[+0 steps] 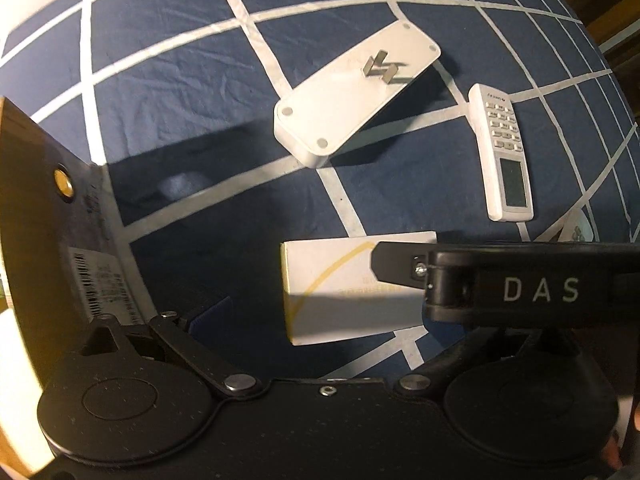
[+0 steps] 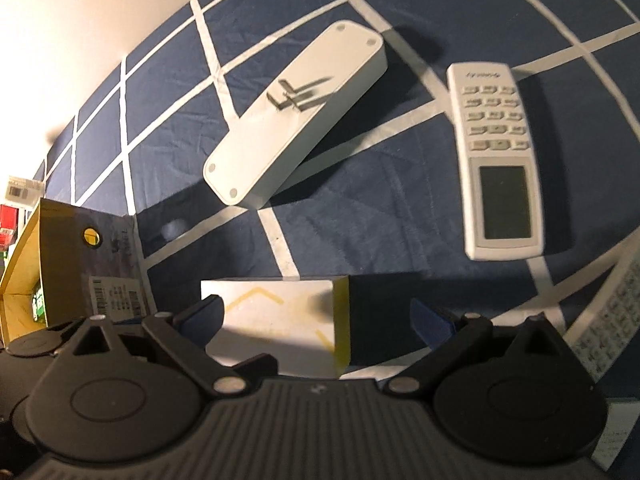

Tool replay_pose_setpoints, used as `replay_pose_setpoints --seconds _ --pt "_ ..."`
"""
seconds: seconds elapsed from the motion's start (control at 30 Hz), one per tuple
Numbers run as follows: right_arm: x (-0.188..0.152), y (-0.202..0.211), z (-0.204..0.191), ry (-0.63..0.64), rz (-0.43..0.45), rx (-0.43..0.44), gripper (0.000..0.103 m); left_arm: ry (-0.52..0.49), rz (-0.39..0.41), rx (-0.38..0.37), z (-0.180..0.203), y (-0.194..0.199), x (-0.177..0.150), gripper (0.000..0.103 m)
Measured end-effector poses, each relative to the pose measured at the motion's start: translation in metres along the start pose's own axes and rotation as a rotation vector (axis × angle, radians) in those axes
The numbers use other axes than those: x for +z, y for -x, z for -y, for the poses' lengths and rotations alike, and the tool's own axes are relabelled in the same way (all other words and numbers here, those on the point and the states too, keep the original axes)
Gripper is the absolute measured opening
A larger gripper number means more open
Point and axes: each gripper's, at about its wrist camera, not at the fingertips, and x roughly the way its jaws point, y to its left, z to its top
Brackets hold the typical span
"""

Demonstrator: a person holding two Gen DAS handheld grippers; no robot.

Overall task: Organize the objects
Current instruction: 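Close both grippers on the white-and-yellow box and lift it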

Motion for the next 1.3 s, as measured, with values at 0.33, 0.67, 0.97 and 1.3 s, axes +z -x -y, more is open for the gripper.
replay_pose_setpoints --seconds 0.33,0.67,0.97,1.3 --pt "0.003 -0.018 -0.005 0.019 -0.041 0.015 0.092 0.034 -0.02 -0.07 -0.012 -0.013 0.003 0.088" --pt "0.003 -0.025 -0.009 0.017 -0.057 0.014 0.08 0.049 -0.033 -0.125 -0.017 -0.022 0.004 0.08" --pt "0.006 -0.027 -0.012 0.022 -0.068 0.036 0.076 0.04 -0.034 -0.146 -0.015 -0.024 0.006 0.076" --pt "0.001 -0.021 -0.016 0.035 -0.056 0.033 0.071 0.033 -0.022 -0.118 -0.01 -0.018 0.002 0.072"
